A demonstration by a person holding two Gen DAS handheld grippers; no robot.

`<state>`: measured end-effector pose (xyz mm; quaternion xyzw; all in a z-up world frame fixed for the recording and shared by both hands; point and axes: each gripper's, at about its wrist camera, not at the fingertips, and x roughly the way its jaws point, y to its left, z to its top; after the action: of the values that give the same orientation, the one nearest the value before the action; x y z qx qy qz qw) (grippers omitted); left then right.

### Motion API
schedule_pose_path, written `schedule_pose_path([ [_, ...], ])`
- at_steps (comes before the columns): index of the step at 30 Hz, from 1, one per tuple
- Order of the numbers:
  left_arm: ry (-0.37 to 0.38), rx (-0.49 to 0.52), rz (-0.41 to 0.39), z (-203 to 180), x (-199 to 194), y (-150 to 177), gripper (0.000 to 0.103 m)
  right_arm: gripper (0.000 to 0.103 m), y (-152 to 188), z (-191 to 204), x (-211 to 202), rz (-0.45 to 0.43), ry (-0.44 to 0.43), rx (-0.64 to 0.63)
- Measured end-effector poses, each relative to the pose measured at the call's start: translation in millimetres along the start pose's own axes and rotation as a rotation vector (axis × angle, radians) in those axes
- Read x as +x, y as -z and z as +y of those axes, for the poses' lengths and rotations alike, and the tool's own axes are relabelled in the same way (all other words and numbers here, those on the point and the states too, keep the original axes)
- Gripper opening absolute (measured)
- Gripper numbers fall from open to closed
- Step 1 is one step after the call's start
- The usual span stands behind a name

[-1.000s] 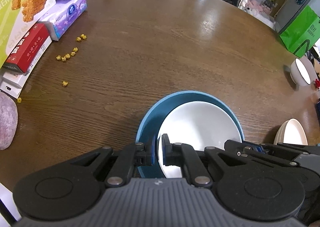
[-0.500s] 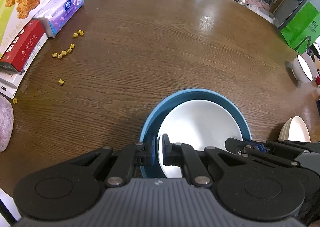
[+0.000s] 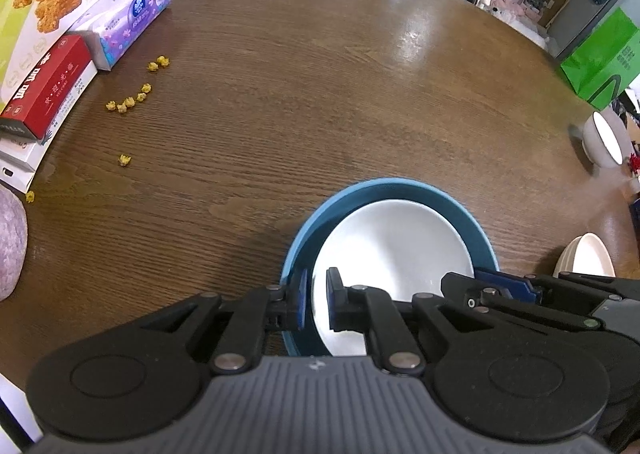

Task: Organize plates and bowls
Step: 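Open both grippers and lift them off the white bowl rim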

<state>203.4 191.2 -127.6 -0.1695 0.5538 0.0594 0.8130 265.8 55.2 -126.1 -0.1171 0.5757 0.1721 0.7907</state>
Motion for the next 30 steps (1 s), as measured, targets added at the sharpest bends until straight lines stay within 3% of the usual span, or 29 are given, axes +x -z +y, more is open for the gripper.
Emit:
schedule_pose_path([
  [3,0.025,-0.007,-0.012,2.3,-7.1,-0.4,0.018,0.018,-0.6,-2.0,-8.5,-0.017,-0.010,0.004],
  [4,0.034,-0.007,-0.022,2.5,-10.5,0.2,0.026,0.018,-0.9,-2.9,-12.2,-0.025,-0.017,0.006],
  [12,0.075,0.021,-0.105,-3.8,-40.0,4.9,0.049,0.053,8.5,-22.5,-53.6,-0.132,-0.043,0.037],
  [17,0.082,0.039,-0.165,-6.6,-54.4,13.6,0.088,0.078,27.9,-51.6,-78.3,-0.216,-0.023,0.093],
  [22,0.130,0.051,-0.230,-13.1,-65.4,27.6,0.101,0.082,55.9,-83.3,-107.2,-0.349,0.007,0.177],
  [30,0.151,0.138,-0.332,-46.0,-85.7,45.7,0.103,0.096,100.6,-114.9,-150.4,-0.545,0.092,0.216],
])
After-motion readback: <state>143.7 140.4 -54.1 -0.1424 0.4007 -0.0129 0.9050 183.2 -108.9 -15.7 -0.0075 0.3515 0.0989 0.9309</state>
